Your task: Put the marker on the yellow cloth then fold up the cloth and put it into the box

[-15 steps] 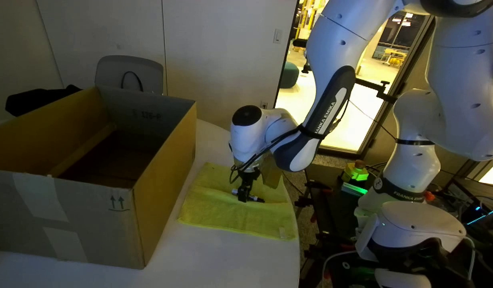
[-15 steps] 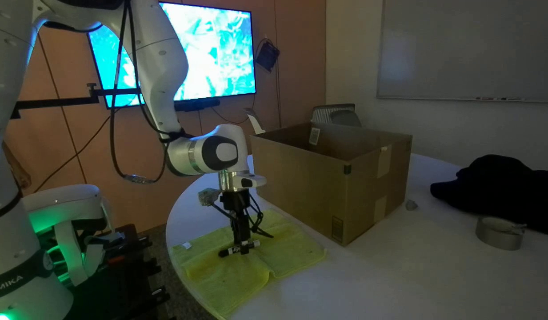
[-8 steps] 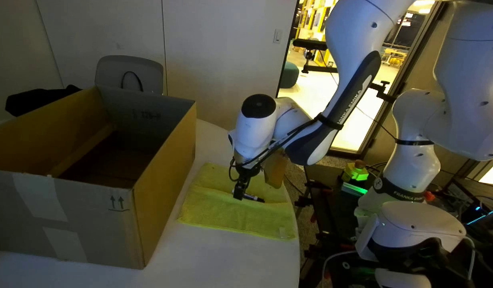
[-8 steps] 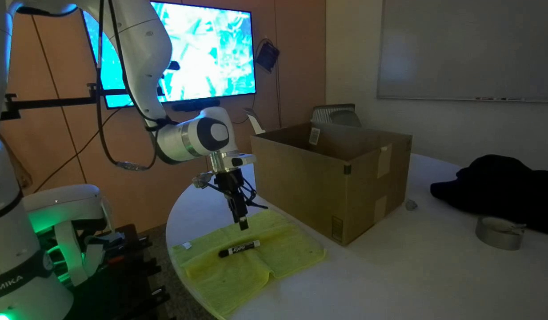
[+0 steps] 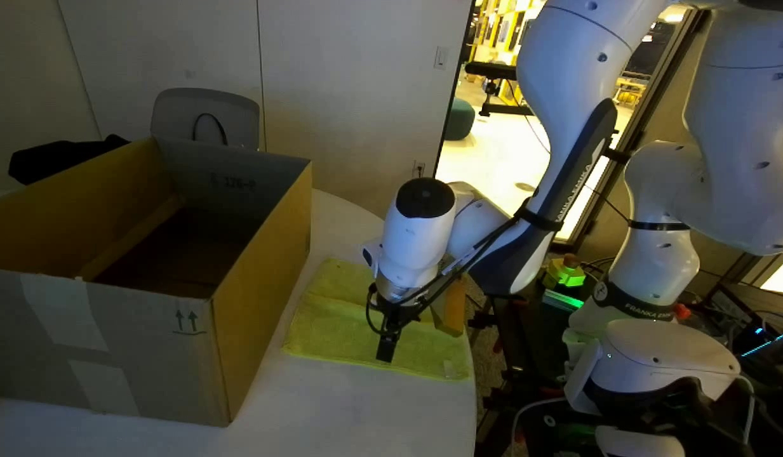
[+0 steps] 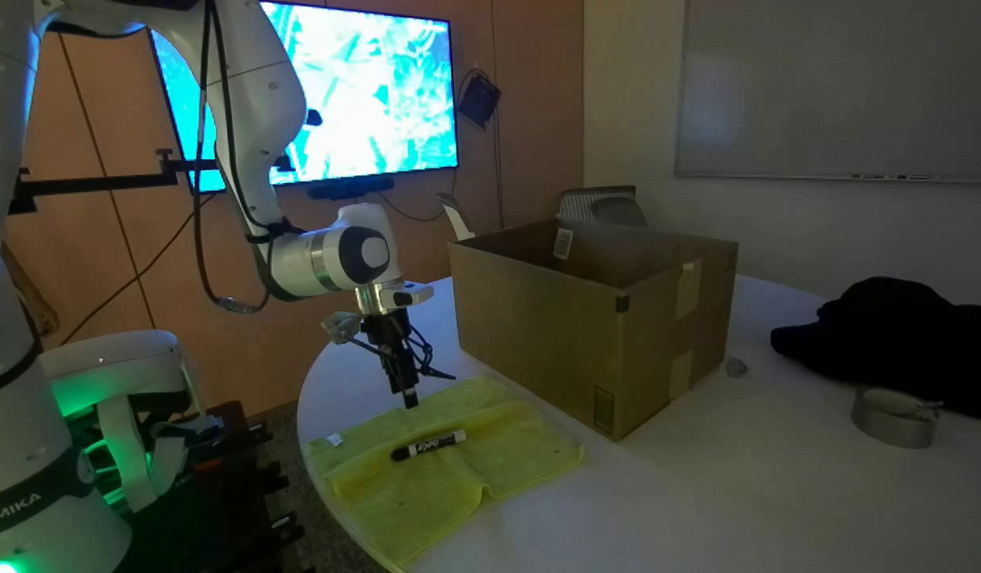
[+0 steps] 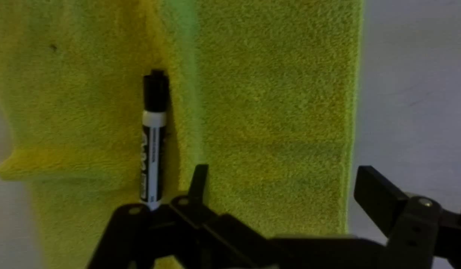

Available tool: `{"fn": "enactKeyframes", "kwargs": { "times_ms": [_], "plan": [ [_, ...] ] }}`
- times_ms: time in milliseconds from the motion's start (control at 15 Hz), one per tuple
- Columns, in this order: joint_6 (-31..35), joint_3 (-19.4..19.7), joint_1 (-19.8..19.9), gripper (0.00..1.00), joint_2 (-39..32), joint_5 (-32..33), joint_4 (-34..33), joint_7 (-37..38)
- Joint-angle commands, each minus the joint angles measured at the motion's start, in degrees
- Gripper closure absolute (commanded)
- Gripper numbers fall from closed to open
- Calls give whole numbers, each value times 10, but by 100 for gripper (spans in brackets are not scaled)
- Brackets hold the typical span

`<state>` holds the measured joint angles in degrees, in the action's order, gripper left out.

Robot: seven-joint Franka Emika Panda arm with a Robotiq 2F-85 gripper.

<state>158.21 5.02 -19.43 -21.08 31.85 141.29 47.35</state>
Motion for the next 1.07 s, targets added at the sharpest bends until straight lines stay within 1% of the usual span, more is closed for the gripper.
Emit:
{"fn": "enactKeyframes", "kwargs": {
  "times_ms": [0,400,600,1000],
  "plan": [
    [37,-23,21,0,-41,-56,-16,-69],
    [41,-34,35,0,-81,-166,-36,-182],
    [41,-40,42,0,-86,-215,-40,-231],
    [33,-56,54,1,-87,-267,-47,-290]
  ]
}}
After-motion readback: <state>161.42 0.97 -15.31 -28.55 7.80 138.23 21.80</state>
